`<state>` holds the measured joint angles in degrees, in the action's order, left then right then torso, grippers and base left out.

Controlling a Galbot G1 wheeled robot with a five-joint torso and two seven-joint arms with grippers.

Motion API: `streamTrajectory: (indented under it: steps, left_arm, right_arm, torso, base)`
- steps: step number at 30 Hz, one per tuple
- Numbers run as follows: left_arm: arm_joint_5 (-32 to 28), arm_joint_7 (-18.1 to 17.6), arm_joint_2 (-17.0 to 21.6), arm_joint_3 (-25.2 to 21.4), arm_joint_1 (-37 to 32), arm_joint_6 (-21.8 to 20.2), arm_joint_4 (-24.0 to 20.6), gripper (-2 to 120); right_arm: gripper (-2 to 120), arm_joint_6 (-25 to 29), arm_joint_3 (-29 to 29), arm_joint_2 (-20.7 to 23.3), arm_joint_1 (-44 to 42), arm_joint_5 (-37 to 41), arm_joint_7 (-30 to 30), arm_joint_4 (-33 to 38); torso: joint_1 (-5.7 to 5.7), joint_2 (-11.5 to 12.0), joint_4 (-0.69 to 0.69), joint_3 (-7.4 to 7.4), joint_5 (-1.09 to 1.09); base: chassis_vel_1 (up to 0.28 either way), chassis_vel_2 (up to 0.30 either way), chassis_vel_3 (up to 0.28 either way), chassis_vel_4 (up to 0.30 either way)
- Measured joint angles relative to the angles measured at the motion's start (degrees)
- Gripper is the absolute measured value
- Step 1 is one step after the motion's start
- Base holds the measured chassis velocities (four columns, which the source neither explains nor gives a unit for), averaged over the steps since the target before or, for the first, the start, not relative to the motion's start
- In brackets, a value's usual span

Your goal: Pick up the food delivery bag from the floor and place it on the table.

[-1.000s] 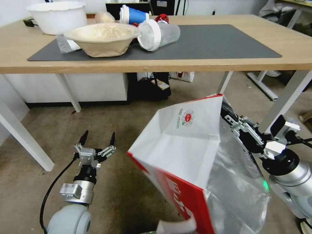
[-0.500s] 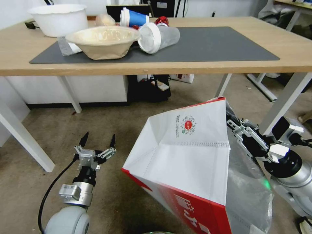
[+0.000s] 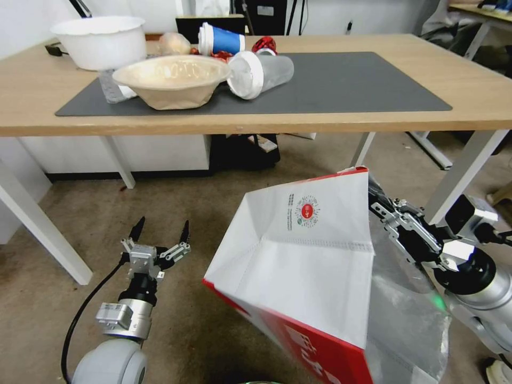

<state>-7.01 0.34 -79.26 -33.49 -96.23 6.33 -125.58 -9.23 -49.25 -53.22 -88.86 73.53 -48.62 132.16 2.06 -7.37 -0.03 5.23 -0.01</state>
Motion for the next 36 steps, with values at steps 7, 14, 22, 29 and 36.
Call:
streamTrajectory:
  steps: [7,14,22,29,36]
  left_arm:
    - [0.5,-0.8,0.2,-0.3,-0.4,-1.0,-0.7,100]
    - [1.2,-1.1,0.0,-0.4,-1.3,-1.4,-1.7,100]
    - [1.6,-1.3,-0.2,-0.6,-2.2,-1.5,-2.6,100]
    - [2.0,-1.5,-0.5,-0.7,-2.8,-1.4,-3.2,100]
    - [2.4,-1.7,-0.5,-0.7,-3.4,-1.3,-3.9,100]
  right_arm:
    - [0,-0.1,-0.1,-0.4,0.2,-1.0,-2.0,-0.9]
    - [0,-0.7,-0.1,-0.6,0.7,-0.2,-3.0,-1.5]
    - [0,-0.8,0.0,-0.9,0.9,0.0,-3.8,-1.5]
    - [0,-1.1,-0.5,-1.0,0.3,0.4,-5.5,-1.5]
    - [0,-1.3,-0.6,-1.3,0.3,0.6,-6.5,-1.5]
  torso:
    - [0.28,-1.6,0.00,1.40,0.01]
    - [0.64,-3.5,0.00,2.89,0.01]
    - [1.07,-5.1,0.00,4.05,0.00]
    - [1.43,-6.7,0.00,5.33,0.00]
    - [1.90,-8.2,0.00,6.38,0.00]
  base:
    - [0.000,0.000,0.000,0.000]
    - [0.000,0.000,0.000,0.000]
    - [0.000,0.000,0.000,0.000]
    - [0.000,0.000,0.000,0.000]
    - [0.000,0.000,0.000,0.000]
